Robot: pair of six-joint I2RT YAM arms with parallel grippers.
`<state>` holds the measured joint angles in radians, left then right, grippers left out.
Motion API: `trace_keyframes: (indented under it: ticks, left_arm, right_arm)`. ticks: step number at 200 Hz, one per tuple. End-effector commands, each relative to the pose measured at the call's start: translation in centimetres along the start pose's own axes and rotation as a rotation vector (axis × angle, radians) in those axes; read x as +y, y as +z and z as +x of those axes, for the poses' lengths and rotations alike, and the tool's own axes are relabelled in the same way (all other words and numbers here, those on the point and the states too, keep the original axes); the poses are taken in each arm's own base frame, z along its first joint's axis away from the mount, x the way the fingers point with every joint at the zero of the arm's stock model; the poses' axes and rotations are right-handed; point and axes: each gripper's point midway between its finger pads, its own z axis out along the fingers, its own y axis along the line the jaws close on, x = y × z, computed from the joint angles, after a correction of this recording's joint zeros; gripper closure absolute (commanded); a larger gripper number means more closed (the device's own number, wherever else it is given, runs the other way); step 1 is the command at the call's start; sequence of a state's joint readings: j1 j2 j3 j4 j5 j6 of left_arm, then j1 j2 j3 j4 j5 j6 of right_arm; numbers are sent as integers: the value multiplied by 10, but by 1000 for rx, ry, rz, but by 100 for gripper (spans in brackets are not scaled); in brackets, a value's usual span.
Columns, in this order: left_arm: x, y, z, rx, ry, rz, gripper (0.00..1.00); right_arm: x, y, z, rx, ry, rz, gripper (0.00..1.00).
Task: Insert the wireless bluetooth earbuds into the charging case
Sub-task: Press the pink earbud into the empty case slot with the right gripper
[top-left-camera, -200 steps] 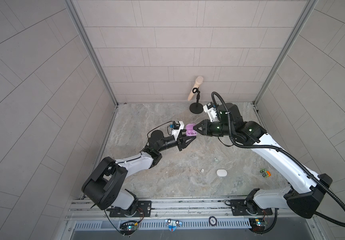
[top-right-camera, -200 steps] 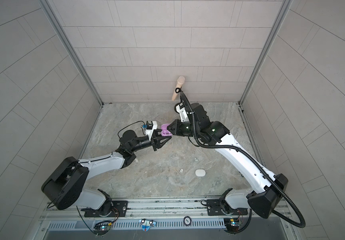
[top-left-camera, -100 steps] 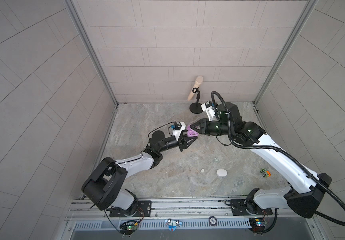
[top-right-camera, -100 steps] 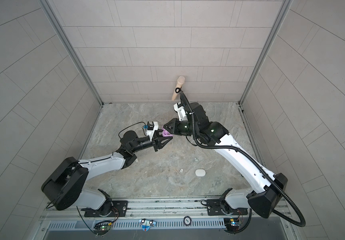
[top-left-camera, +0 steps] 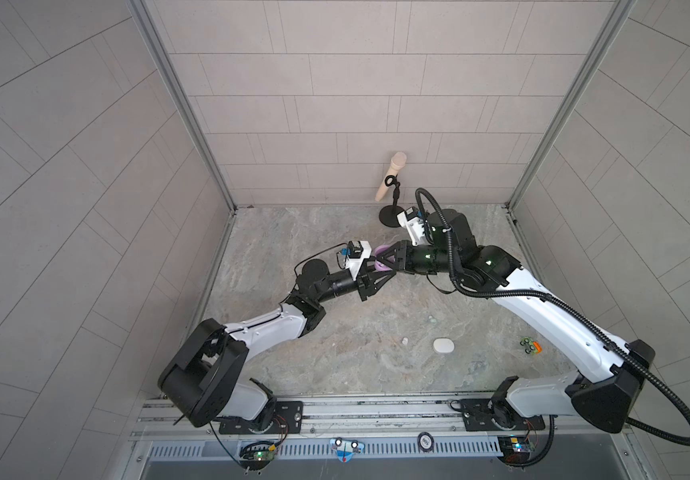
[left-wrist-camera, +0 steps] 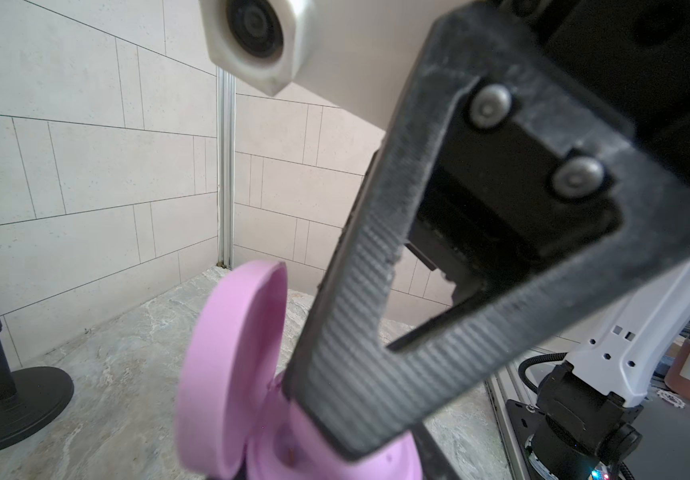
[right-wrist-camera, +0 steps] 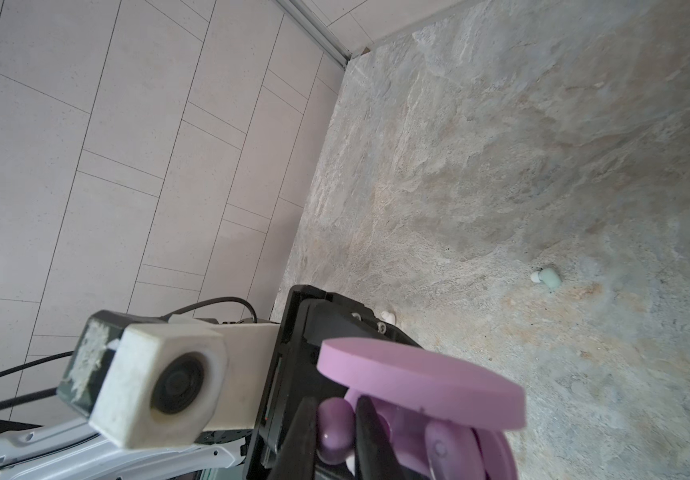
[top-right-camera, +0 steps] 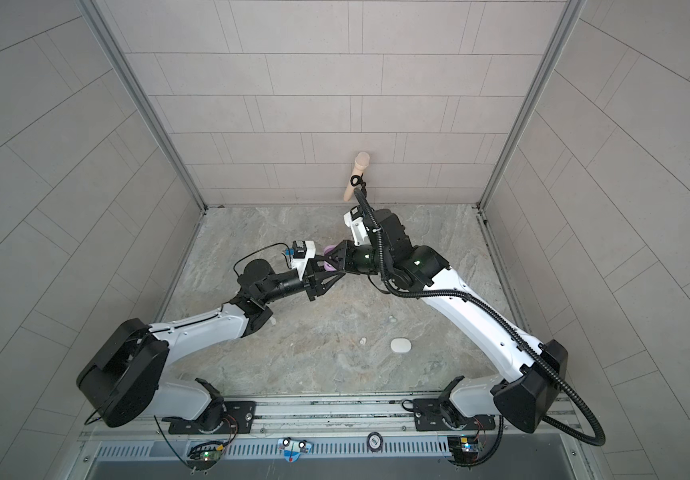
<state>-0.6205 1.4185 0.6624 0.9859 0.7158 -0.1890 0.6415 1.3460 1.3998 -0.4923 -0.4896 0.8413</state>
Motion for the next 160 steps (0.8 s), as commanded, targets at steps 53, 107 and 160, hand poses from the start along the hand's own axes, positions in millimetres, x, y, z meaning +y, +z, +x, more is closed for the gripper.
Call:
trace_keyframes:
  ticks: [53, 107, 160]
  left_arm:
    - [-10, 0, -31, -65, 76, 18, 78]
    - [-9, -2, -32, -69, 88, 3, 78]
    - [-9, -3, -36, -74, 92, 1, 78]
  right_arm:
    - [-3, 3, 5, 5, 19, 5, 86]
    - [-9, -3, 10, 8, 19, 34, 82]
    - [-9, -4, 10, 2, 21, 30, 81]
